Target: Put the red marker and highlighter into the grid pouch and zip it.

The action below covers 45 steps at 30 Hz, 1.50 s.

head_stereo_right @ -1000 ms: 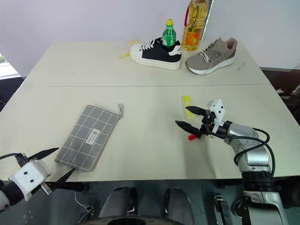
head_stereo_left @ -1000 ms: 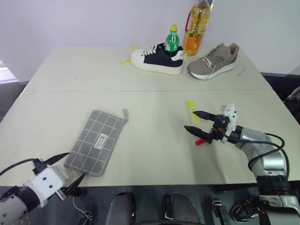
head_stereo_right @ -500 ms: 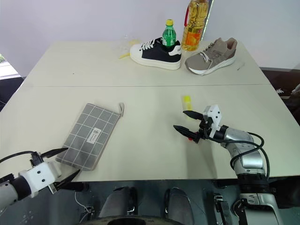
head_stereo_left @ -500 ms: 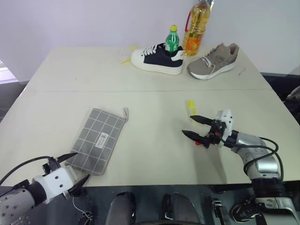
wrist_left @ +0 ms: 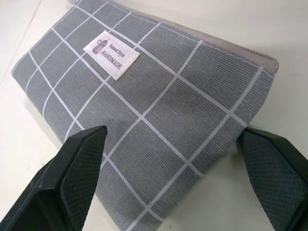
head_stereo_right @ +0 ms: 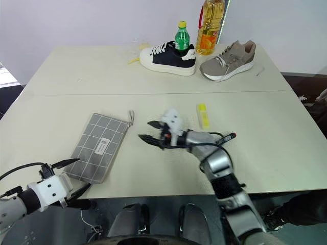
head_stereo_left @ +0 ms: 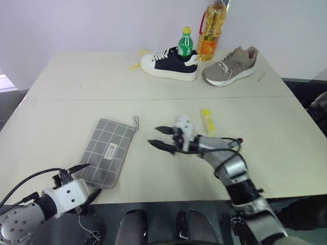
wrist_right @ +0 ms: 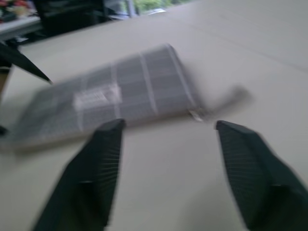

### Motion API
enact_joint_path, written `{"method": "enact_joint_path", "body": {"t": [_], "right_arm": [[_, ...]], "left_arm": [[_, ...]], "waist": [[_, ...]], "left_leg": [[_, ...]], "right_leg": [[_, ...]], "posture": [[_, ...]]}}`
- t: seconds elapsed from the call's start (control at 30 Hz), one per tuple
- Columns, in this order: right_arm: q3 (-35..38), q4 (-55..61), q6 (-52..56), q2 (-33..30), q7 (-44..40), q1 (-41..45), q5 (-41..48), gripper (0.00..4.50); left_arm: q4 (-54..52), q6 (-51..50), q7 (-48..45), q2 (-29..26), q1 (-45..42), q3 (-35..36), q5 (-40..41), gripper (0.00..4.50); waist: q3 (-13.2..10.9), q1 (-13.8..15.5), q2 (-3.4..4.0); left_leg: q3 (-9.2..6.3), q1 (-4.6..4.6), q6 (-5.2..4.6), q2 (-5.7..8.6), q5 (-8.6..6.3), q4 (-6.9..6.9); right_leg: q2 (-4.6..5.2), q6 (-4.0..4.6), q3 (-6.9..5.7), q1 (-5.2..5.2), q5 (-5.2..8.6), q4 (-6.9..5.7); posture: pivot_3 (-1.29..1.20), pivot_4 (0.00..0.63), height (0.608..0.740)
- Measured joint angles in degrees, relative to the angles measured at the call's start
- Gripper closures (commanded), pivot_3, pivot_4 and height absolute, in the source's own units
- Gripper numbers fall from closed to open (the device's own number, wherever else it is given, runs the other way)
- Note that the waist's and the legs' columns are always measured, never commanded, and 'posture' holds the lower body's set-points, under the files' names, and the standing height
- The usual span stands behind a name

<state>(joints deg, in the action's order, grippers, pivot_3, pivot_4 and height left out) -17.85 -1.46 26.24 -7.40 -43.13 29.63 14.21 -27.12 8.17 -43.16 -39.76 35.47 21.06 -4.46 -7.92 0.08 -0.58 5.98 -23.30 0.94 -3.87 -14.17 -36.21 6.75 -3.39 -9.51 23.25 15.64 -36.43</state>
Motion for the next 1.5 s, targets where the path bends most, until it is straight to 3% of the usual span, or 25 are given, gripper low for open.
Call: {"method": "enact_joint_path", "body": {"t": [0.1,0.4,0.7,0.9,1.3,1.5], "right_arm": [[-3.41,-3.97,2.19,5.27,3.35,4.68,-2.63,4.48],[-8.45,-19.93,9.87,12.66,12.75,11.18,-10.89,4.48],[-6.06,-20.22,14.32,14.11,13.27,11.82,-10.58,4.48],[-5.96,-20.28,14.50,14.64,13.01,11.81,-10.64,4.48],[-5.73,-20.74,14.49,14.65,11.92,11.74,-10.79,4.48],[-6.00,-20.73,14.33,14.65,11.24,11.74,-10.82,4.48]], "left_arm": [[-0.12,-0.09,0.31,0.40,0.11,-0.04,0.00,0.00],[-2.17,-0.67,2.16,2.21,3.02,0.15,-0.37,0.00],[-3.99,1.24,2.03,1.27,5.95,1.28,-2.77,0.00],[-3.10,2.91,3.44,0.94,3.54,0.35,-6.76,0.00],[-1.37,4.61,15.76,5.96,-4.29,-7.78,-23.47,0.00],[-0.01,3.65,20.37,6.78,-4.85,-7.87,-26.28,0.00]], "waist": [[0.10,0.09,-0.16],[0.12,-0.70,-0.14],[0.17,-0.84,-0.14],[0.20,-0.90,-0.07],[0.45,-0.80,0.29],[0.46,-1.03,0.27]], "left_leg": [[0.00,0.00,0.00,0.02,0.00,-0.03],[0.00,0.01,0.00,0.03,0.00,-0.03],[-0.03,0.06,0.01,0.01,0.00,-0.03],[-0.02,0.05,0.01,0.01,0.00,-0.02],[-0.03,0.06,0.00,0.04,0.00,-0.04],[-0.02,0.05,0.00,0.00,0.00,-0.01]], "right_leg": [[0.02,0.00,0.00,-0.02,0.00,-0.04],[0.04,0.00,0.01,0.00,0.00,-0.12],[0.05,0.01,0.01,0.01,0.02,-0.18],[0.05,0.01,0.01,0.02,0.02,-0.19],[0.07,0.00,0.01,0.01,0.01,-0.26],[0.07,0.01,0.01,0.09,0.01,-0.30]], "posture": [[0.00,0.150,0.702],[0.00,0.150,0.702],[0.00,0.150,0.702],[0.00,0.150,0.702],[0.00,0.150,0.702],[0.00,0.150,0.702]]}}
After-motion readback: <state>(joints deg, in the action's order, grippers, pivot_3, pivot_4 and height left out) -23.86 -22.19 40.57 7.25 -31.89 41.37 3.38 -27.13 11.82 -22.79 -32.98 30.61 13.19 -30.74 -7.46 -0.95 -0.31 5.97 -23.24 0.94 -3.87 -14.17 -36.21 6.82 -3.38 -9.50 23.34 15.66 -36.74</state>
